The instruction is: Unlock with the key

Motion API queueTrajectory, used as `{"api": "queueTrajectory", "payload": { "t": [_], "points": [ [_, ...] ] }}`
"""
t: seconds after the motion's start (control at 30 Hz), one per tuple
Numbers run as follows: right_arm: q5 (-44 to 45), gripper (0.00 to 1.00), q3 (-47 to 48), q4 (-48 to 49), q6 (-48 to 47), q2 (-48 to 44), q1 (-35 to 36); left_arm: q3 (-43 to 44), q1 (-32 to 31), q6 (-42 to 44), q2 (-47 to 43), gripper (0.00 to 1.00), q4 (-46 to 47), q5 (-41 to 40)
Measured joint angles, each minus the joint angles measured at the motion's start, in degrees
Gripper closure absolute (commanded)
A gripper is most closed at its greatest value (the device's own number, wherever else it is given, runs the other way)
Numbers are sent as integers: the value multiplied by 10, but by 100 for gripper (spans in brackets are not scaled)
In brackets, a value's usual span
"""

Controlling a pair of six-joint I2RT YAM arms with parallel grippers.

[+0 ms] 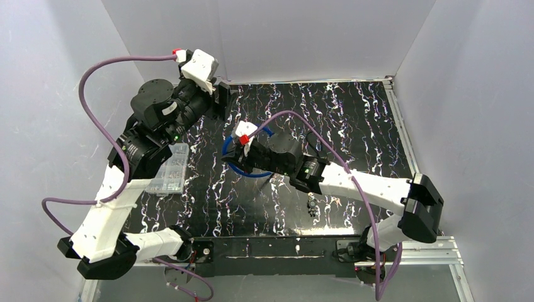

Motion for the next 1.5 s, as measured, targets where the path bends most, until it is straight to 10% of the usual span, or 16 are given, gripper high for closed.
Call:
{"api": "queueTrajectory", "payload": {
  "t": [1.5],
  "points": [
    [-104,99,463,-343,143,432,-94,27,15,162,-12,35,-68,-48]
  ]
}}
